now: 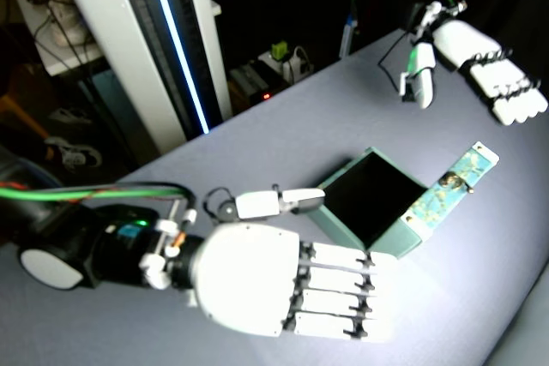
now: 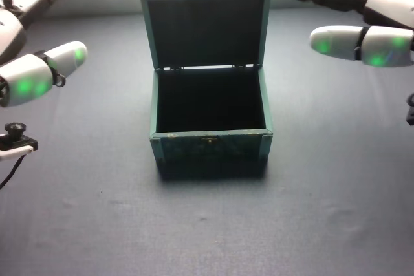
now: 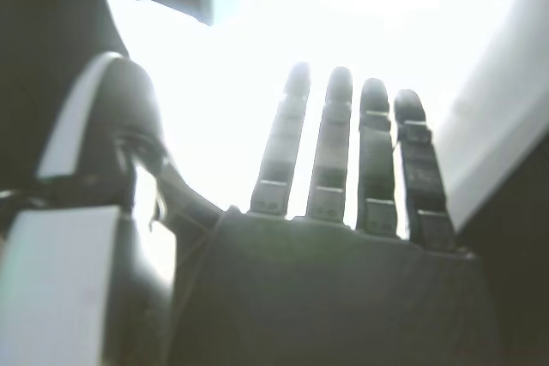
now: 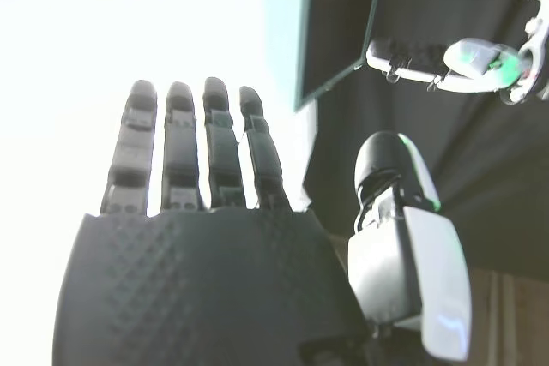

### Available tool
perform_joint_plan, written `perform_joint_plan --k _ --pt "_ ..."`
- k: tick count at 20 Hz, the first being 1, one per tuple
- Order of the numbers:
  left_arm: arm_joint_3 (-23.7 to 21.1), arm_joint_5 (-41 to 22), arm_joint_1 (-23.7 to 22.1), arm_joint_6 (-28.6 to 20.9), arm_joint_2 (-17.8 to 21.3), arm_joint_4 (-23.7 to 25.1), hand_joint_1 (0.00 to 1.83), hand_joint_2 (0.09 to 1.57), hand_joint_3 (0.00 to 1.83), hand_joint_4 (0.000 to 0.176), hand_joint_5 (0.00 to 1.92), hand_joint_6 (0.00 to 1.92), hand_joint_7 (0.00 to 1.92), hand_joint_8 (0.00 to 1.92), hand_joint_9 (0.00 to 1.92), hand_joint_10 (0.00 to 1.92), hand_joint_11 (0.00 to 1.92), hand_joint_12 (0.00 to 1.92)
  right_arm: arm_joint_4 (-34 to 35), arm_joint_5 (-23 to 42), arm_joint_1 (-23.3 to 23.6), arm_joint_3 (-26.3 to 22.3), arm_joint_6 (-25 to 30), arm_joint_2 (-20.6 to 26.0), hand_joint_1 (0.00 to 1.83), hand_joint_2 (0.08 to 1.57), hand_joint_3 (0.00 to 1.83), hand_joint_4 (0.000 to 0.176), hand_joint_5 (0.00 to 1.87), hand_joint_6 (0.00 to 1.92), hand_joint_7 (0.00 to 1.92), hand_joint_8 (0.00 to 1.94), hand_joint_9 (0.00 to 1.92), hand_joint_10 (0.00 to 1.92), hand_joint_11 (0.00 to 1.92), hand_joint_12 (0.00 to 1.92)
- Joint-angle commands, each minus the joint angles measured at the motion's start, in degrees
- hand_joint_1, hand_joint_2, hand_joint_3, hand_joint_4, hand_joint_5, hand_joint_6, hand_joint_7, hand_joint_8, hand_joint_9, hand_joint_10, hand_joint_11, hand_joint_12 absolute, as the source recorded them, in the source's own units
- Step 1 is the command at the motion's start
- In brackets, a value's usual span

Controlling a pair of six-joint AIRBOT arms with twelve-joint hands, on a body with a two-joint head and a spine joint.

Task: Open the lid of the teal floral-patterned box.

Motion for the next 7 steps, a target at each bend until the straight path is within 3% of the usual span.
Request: perform_joint_plan --k 1,4,6,7 --pt "-0.60 -10.83 0.04 -0.10 1.15 1.74 0.06 1.38 0.01 0.000 0.11 0.01 0.10 0.01 0.06 0.01 0.04 0.02 4.04 10.84 -0.34 -0.60 0.11 1.79 0.00 1.26 0.01 0.000 0.23 0.01 0.18 0.00 0.11 0.00 0.09 0.05" --pt "-4.95 -18.56 3.49 -0.10 5.45 4.35 0.03 1.37 0.00 0.000 0.06 0.00 0.08 0.00 0.05 0.00 0.01 0.01 8.34 22.17 -3.90 -7.15 -2.63 7.79 0.00 1.28 0.01 0.000 0.24 0.01 0.20 0.01 0.11 0.02 0.11 0.06" --pt "-6.37 -21.61 5.72 -1.27 7.44 5.42 0.24 1.34 0.00 0.000 0.11 0.01 0.10 0.01 0.05 0.01 0.04 0.02 10.05 28.08 -6.51 -10.51 -4.19 10.42 0.00 1.27 0.00 0.012 0.26 0.00 0.21 0.00 0.12 0.00 0.06 0.07" --pt "-6.94 -23.00 6.93 -2.26 8.37 5.81 0.24 1.34 0.00 0.000 0.11 0.01 0.10 0.01 0.05 0.01 0.04 0.02 10.62 31.55 -7.98 -12.00 -4.51 11.58 0.00 1.27 0.00 0.012 0.26 0.00 0.21 0.00 0.12 0.00 0.06 0.07"
